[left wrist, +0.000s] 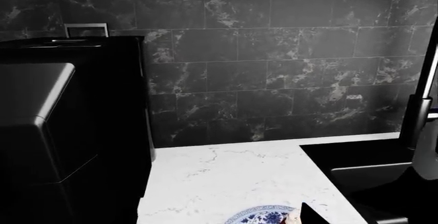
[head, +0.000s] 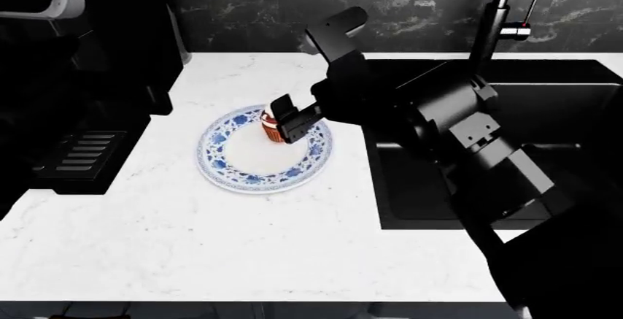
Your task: Move the dessert items from the plate to the tray.
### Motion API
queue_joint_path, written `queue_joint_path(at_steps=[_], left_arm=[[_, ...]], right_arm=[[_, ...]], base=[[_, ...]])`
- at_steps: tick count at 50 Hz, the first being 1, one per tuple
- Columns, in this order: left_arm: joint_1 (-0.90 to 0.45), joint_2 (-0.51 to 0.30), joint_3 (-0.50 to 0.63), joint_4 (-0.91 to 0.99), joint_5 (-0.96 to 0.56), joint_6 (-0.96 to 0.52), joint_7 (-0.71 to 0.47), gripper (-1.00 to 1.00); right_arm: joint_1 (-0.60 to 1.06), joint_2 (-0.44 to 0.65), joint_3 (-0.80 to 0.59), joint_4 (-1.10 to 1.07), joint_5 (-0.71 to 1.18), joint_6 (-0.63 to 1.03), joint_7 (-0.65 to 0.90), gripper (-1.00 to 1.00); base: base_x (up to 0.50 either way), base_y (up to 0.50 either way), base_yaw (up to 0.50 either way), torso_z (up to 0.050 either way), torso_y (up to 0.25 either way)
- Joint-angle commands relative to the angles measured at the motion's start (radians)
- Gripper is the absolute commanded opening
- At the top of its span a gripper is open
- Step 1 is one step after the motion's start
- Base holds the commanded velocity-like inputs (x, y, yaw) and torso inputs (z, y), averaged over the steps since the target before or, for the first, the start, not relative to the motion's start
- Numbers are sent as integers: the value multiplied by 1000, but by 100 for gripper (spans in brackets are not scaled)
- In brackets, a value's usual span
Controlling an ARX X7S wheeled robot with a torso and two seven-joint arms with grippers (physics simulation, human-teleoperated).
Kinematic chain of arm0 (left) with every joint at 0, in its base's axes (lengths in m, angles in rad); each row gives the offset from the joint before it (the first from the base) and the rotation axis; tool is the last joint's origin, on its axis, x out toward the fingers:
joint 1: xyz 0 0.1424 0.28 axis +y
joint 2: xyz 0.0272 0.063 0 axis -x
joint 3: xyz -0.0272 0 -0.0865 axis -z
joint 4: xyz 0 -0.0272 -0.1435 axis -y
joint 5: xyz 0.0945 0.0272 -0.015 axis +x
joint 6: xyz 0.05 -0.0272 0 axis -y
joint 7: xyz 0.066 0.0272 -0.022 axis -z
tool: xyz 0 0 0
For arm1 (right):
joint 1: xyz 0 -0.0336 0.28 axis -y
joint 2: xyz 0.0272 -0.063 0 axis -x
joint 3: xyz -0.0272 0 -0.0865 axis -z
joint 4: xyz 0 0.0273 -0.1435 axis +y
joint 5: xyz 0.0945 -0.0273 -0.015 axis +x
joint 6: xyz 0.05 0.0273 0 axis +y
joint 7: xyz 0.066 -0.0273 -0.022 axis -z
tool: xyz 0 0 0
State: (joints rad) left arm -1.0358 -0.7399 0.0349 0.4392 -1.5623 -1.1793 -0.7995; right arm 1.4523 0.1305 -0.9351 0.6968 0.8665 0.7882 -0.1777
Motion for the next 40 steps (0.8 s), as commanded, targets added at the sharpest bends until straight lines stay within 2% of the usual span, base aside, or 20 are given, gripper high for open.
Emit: queue_joint_path(at_steps=[1,11,18,26,33,40], left_arm=[[10,3,7,-2,17,11,15,100],[15,6,15,-1,26,18,20,100],[18,6,18,0,27,22,20,100],[29,9,26,-6,50,32,40,100],[46,10,24,-7,66,45,43,100],[57,11,28,-11,84,57,63,100]], right_arm=[[19,-71,-32,169,-47,-78,-74,100],[39,-127,-66,279,-50,-118,-129,100],[72,-130,-298,344,168,-202,-116,100],[95,-130,-490,360,342,-249,-102,100],[109,-130,-574,385,439,-264,-97,100],[112,-130,-599,395,474,-272,-90,100]], base=[[0,0,0,0,0],[0,0,0,0,0],[0,0,0,0,0],[0,0,0,0,0],[0,0,0,0,0],[0,0,0,0,0]])
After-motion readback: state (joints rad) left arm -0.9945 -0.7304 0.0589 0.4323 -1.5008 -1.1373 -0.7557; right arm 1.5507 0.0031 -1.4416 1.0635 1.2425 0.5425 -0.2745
